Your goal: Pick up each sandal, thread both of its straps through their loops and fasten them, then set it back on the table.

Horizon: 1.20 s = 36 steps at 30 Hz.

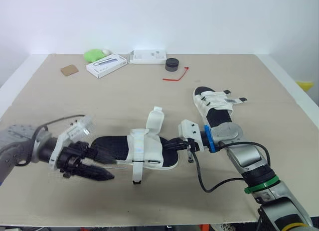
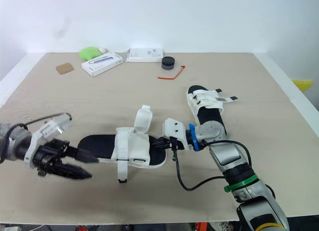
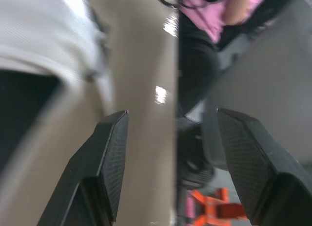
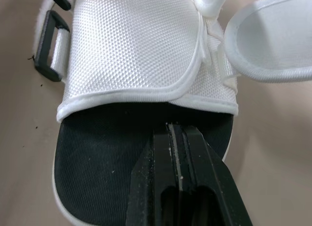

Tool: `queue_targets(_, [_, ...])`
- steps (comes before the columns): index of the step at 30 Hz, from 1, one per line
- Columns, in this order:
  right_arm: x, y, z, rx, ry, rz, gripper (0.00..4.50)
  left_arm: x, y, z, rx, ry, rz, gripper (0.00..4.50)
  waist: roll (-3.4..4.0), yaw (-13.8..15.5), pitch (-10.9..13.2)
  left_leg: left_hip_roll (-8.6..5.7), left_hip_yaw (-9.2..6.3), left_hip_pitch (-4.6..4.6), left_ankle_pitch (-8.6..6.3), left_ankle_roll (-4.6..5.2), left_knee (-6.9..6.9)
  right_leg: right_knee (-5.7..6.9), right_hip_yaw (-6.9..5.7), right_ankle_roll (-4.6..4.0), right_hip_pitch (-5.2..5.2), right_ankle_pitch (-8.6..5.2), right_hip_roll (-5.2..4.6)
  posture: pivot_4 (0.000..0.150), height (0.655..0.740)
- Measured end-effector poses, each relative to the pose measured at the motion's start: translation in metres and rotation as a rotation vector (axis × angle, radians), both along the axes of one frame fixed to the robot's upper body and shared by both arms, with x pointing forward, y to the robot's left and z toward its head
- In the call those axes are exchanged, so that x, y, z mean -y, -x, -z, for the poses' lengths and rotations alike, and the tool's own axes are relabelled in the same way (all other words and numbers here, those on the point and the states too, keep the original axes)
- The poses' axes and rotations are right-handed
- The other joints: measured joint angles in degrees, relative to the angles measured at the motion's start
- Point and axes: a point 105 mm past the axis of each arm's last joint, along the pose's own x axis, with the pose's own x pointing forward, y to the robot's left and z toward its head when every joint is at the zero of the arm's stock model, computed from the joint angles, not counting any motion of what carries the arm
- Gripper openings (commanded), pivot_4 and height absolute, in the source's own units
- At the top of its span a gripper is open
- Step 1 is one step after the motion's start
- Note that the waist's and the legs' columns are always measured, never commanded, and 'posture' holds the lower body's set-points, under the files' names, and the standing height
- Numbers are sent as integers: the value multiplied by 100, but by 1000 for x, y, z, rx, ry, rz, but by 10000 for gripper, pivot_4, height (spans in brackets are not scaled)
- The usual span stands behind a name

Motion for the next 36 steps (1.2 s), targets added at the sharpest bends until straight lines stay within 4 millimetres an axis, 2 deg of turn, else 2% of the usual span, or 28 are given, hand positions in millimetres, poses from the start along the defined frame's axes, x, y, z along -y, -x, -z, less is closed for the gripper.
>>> queue_targets(2, [0,0,0,1,-1,0,0,6,3,9,10,18,-16,29051,-1,5,0,-2,-2,-3,0,-1,0,0,-1,0,-2,1,-2,1500,7400])
queue_targets(4, [0,0,0,0,-1,-1,0,11,-4,18,74,34,-69,29051,-1,7,0,-4,-1,-3,0,-1,0,0,-1,-1,-2,3,-3,1500,7400])
queue_targets(11, [0,0,0,-1,-1,-2,0,13,-21,46,237,-12,-191,29051,-2,7,-1,0,0,0,1,-2,0,1,-1,-8,-2,8,0,1500,7400])
queue_targets(21, [0,0,0,-3,0,-3,0,31,-18,60,217,41,-197,29051,-2,7,-1,-1,5,0,1,-2,0,1,1,-4,-2,10,-1,1500,7400])
queue_targets(27, [-2,0,-2,3,-1,-8,0,40,-26,60,237,58,-203,29051,-2,1,-2,3,10,4,1,-1,1,2,4,-6,-1,15,3,1500,7400])
queue_targets(30, [-2,0,-2,2,-1,-7,0,42,-26,61,217,77,-203,21149,-2,0,-2,4,9,4,1,-1,1,2,4,-6,-1,15,4,1500,7400])
queue_targets(34, [-2,0,-2,1,0,-6,0,38,-21,60,183,70,-165,2444,-2,0,-2,3,11,4,1,-1,1,2,5,-6,-2,15,3,1500,7400])
queue_targets(36, [-2,0,-2,0,0,-6,0,37,-20,60,179,69,-163,1122,-2,0,-2,3,11,5,1,-1,1,2,5,-6,-1,14,3,1500,7400])
